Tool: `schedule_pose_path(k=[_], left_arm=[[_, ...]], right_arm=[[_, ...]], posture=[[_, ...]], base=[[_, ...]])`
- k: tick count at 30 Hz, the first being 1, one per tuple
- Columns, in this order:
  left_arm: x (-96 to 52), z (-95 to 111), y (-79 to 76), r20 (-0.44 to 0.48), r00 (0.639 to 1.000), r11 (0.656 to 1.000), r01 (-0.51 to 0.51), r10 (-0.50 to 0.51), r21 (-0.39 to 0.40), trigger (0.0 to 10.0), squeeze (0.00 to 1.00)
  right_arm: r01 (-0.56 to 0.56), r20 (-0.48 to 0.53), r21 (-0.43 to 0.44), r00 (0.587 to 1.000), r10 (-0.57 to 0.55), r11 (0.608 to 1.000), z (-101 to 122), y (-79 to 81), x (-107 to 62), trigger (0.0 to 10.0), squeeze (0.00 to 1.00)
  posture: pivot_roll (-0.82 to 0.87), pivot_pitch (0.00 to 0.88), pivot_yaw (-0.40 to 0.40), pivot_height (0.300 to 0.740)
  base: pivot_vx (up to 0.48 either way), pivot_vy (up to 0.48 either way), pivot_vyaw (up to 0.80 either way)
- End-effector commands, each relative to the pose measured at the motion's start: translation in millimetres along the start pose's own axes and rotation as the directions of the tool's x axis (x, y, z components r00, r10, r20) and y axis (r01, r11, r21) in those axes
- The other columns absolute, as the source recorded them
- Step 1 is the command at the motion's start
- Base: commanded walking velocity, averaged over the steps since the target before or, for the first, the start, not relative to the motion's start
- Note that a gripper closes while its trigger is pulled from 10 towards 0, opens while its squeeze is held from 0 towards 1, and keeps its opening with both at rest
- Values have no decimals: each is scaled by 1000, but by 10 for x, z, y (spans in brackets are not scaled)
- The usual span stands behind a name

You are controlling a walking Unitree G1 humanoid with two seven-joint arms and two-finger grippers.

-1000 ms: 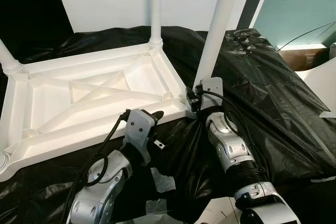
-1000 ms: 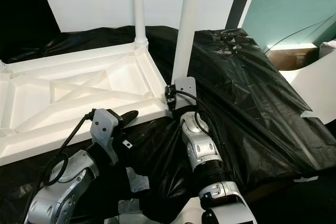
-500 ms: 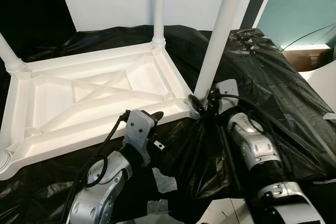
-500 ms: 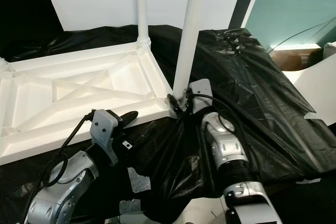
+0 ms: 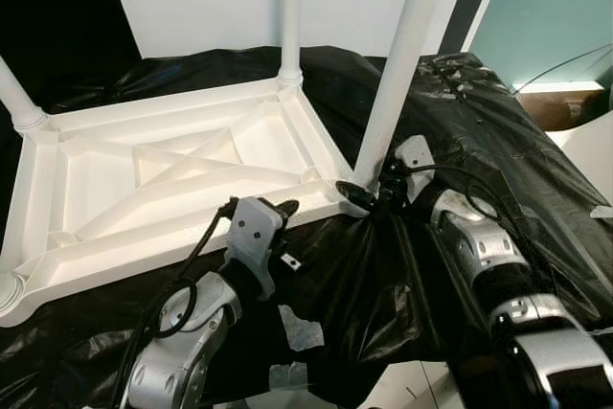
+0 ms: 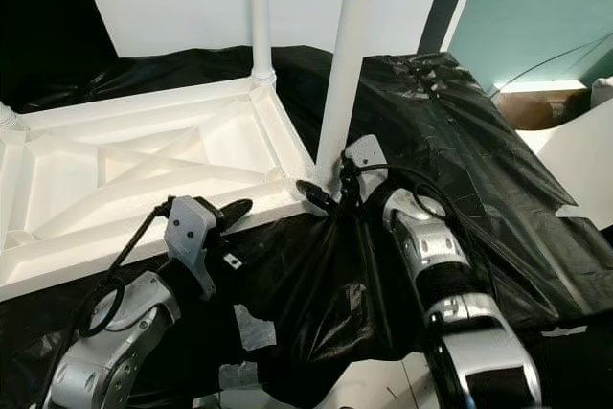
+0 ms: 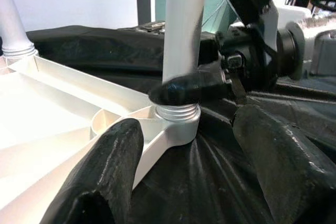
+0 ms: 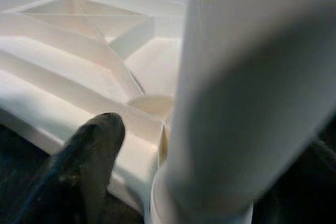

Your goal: Building children table

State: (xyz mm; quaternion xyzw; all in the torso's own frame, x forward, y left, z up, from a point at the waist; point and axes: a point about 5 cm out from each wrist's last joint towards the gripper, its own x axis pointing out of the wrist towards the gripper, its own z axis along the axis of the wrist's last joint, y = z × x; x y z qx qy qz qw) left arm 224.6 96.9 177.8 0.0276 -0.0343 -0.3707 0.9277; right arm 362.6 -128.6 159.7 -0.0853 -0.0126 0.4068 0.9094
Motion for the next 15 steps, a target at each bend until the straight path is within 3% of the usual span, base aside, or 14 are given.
schedule_pose_path(k=[1,2,10,15], left_arm=[[6,-26,12,-16,999,1000,-30,30,-6,10000,0],[0,-25,13,-16,999,1000,-31,31,-5,10000,0],[-12,-30,6,-19,999,999,-35,35,-9,10000,0],[-5,-41,-11,-17,999,999,-35,34,-20,10000,0]], right_arm=[[-24,-31,-14,999,23,1000,-38,-8,-6,2157,0],[-34,-45,-27,998,32,999,-31,-26,9,0,0],[-38,-71,-26,997,36,999,-53,-53,-5,0,0],[58,-98,5,994,-57,998,-142,-54,-44,0,0]], posture=[[122,23,-50,740],[126,23,-49,740],[127,34,-54,740],[110,45,-54,740]], base=[[0,0,0],[0,0,0],[0,0,0],[0,0,0]])
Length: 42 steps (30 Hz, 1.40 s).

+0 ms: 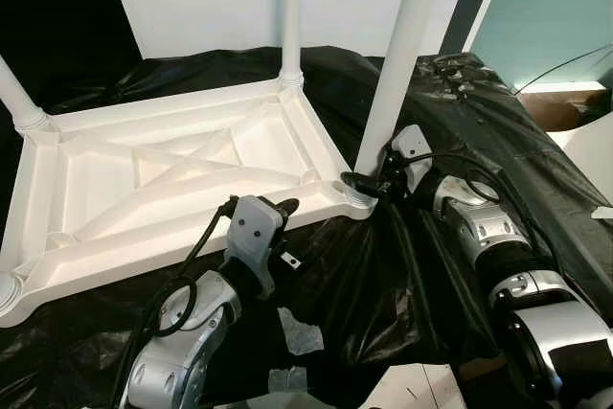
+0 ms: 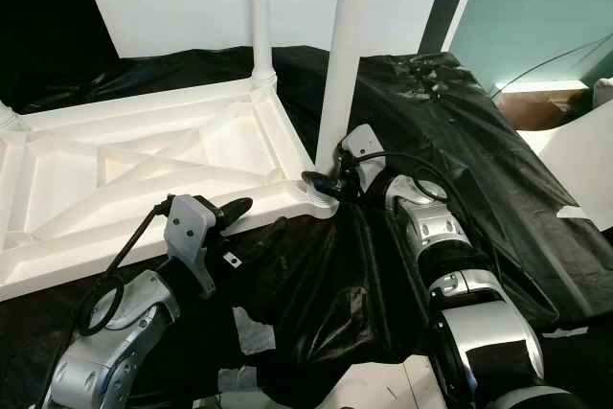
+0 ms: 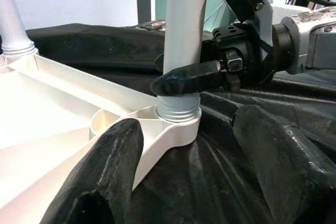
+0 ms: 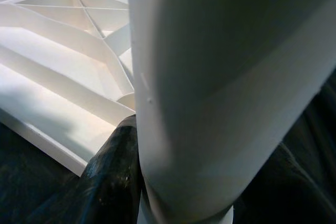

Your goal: Building children table

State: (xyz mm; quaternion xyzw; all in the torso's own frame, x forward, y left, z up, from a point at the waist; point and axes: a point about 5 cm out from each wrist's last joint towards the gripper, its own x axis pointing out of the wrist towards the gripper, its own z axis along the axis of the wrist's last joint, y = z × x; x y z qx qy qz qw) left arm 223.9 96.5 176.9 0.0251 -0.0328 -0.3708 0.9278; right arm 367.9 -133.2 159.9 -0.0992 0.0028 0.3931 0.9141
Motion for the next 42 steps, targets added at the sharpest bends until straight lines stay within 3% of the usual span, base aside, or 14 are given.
schedule_pose_path(k=[1,11,15,17,22,27,28,29,30,35,36,37,38,42], left_arm=[[-3,-33,-3,-16,999,999,-35,35,-15,10000,0],[3,-25,6,-15,999,999,-30,30,-16,10000,0],[9,-28,-3,-17,1000,999,-25,25,-20,10000,0],[9,-28,-3,-17,1000,999,-25,25,-20,10000,0],[17,-26,-9,-12,999,999,-30,30,-26,10000,0],[30,-22,19,-2,998,998,-66,66,-12,10000,0],[37,-23,35,1,996,996,-85,85,-4,10000,0],[37,-23,35,1,996,996,-85,85,-4,10000,0],[34,-19,63,5,995,994,-105,105,6,10000,0],[23,-12,117,9,990,989,-143,143,27,10000,0],[23,-13,121,9,989,988,-149,149,32,10000,0],[23,-13,121,9,989,988,-149,149,32,10000,0],[24,-19,121,7,988,987,-154,154,39,10000,0],[28,-25,115,4,987,986,-158,158,48,10000,0]], right_arm=[[32,-57,19,998,-31,999,-134,16,-40,0,0],[143,-35,64,989,-141,988,-205,207,25,0,0],[298,-68,138,954,-292,944,-268,384,103,0,0],[298,-68,138,954,-292,944,-268,384,103,0,0],[453,-94,203,891,-443,868,-245,591,224,0,0],[456,-93,252,889,-447,854,-178,800,359,0,0],[433,-79,263,900,-428,862,-144,867,396,2431,0],[433,-79,263,900,-428,862,-144,867,396,2431,0],[430,-78,267,901,-426,862,-126,875,396,10000,0],[455,-77,267,889,-452,850,-108,763,327,10000,0],[447,-61,274,892,-449,851,-94,730,304,10000,165],[447,-61,274,892,-449,851,-94,730,304,10000,165],[402,-29,283,911,-411,871,-66,713,283,10000,1000],[342,25,283,931,-363,896,-23,644,213,10000,1000]], posture=[[110,45,-54,740],[100,58,-46,740],[98,65,-46,740],[98,65,-46,740],[101,65,-51,740],[101,63,-53,740],[103,60,-55,740],[103,60,-55,740],[106,57,-60,740],[105,54,-63,740],[105,54,-63,740],[105,54,-63,740],[104,53,-63,740],[104,53,-63,740]], base=[[0,0,0],[0,0,0],[0,0,0],[0,0,0],[0,0,0],[0,0,0],[0,0,0],[0,0,0],[0,0,0],[0,0,0],[0,0,0],[0,0,0],[0,0,0],[0,0,0]])
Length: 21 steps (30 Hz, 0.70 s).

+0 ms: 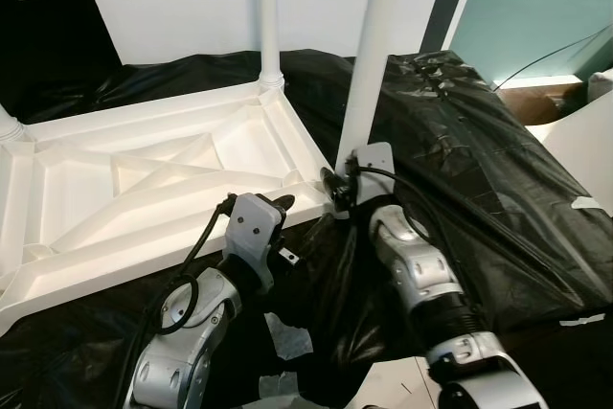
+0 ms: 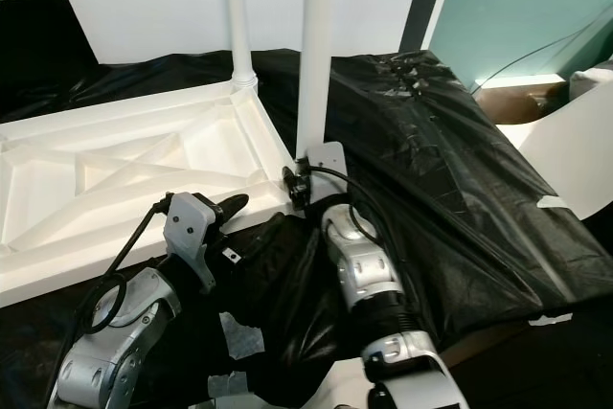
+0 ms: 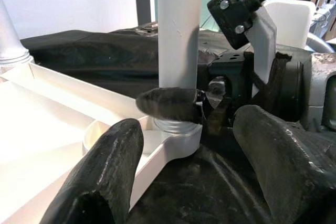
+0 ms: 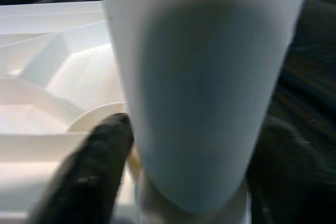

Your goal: Building children table

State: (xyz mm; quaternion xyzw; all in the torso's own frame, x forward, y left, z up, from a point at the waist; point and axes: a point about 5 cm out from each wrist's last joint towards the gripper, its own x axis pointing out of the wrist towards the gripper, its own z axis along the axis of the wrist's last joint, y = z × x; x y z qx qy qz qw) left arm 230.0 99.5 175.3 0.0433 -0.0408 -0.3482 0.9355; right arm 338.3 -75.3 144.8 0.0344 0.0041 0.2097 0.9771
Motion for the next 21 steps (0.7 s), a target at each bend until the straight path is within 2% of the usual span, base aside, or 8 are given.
schedule_pose_path(k=[1,5,6,9,10,12,19,21], left_arm=[[8,-6,51,-1,993,993,-115,115,13,10000,0],[7,-8,51,-2,993,993,-119,119,18,10000,0],[4,-9,52,-3,993,992,-122,122,20,10000,0],[4,-9,52,-3,993,992,-122,122,20,10000,0],[-2,-10,54,-3,992,992,-124,124,22,10000,0],[-2,-10,54,-3,992,992,-124,124,22,10000,0],[-49,-69,43,-56,997,997,-59,62,45,10000,0],[-57,-76,37,-63,997,998,-46,49,53,10000,0]], right_arm=[[-72,16,20,997,71,997,21,-77,-54,10000,1000],[-171,17,6,985,170,985,40,-212,-128,10000,1000],[-220,13,-11,975,220,976,46,-284,-172,10000,82],[-220,13,-11,975,220,976,46,-284,-172,10000,82],[-272,1,-42,962,272,961,45,-353,-214,10000,0],[-272,1,-42,962,272,961,45,-353,-214,10000,0],[-430,-133,-173,902,411,886,98,-806,-250,10000,0],[-442,-151,-177,895,420,879,113,-841,-240,10000,0]], posture=[[103,50,-66,740],[107,47,-69,740],[107,47,-69,740],[107,47,-69,740],[108,44,-70,740],[108,44,-70,740],[110,23,-56,740],[110,23,-56,740]], base=[[0,0,0],[0,0,0],[0,0,0],[0,0,0],[0,0,0],[0,0,0],[0,0,0],[0,0,0]])
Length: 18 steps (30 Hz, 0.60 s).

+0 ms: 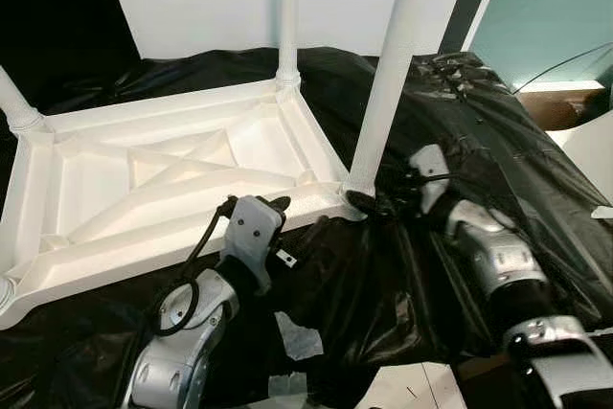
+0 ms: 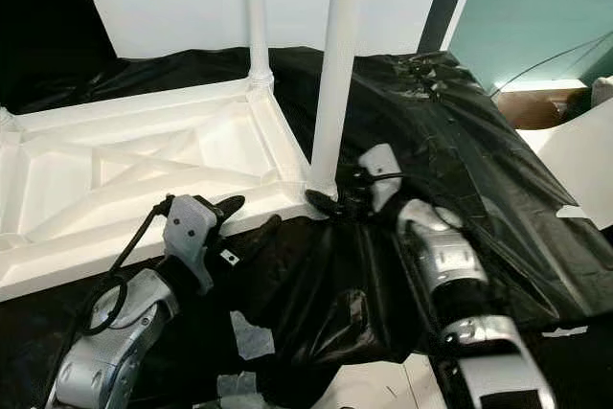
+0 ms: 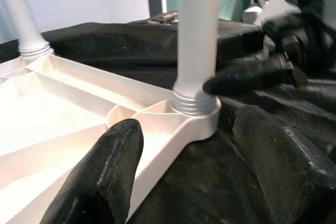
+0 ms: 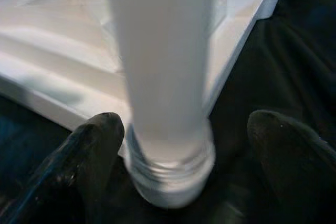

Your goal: Building children table

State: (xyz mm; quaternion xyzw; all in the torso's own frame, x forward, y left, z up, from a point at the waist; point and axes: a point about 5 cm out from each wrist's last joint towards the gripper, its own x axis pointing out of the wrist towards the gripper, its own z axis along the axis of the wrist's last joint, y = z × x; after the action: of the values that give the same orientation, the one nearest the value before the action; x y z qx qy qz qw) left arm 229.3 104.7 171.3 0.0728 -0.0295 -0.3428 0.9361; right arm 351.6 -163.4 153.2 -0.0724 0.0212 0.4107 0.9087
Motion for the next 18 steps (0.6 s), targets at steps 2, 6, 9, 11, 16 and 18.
schedule_pose_path(k=[2,6,9,11,16,18], left_arm=[[-25,-39,2,-29,999,1000,-22,22,2,10000,0],[-30,-39,10,-33,999,1000,-17,17,5,10000,0],[-28,-36,11,-33,999,1000,-17,17,14,10000,0],[-25,-34,15,-33,999,1000,-19,20,18,10000,0],[-20,-21,16,-27,999,999,-33,33,24,10000,0],[-20,-18,14,-26,999,999,-36,36,25,10000,0]], right_arm=[[-51,-40,-39,998,50,998,14,-58,12,10000,0],[-79,-68,-69,995,75,994,61,-120,33,10000,0],[-114,-90,-85,990,106,990,80,-129,74,10000,0],[-126,-100,-83,988,118,989,84,-126,115,10000,0],[-118,-112,-109,988,105,987,133,-91,291,10000,0],[-109,-112,-118,989,96,987,149,-83,329,10000,0]], posture=[[115,13,-55,740],[121,4,-58,740],[124,1,-59,740],[134,0,-62,740],[149,0,-69,740],[149,0,-69,740]], base=[[0,0,0],[0,0,0],[0,0,0],[0,0,0],[0,0,0],[0,0,0]])
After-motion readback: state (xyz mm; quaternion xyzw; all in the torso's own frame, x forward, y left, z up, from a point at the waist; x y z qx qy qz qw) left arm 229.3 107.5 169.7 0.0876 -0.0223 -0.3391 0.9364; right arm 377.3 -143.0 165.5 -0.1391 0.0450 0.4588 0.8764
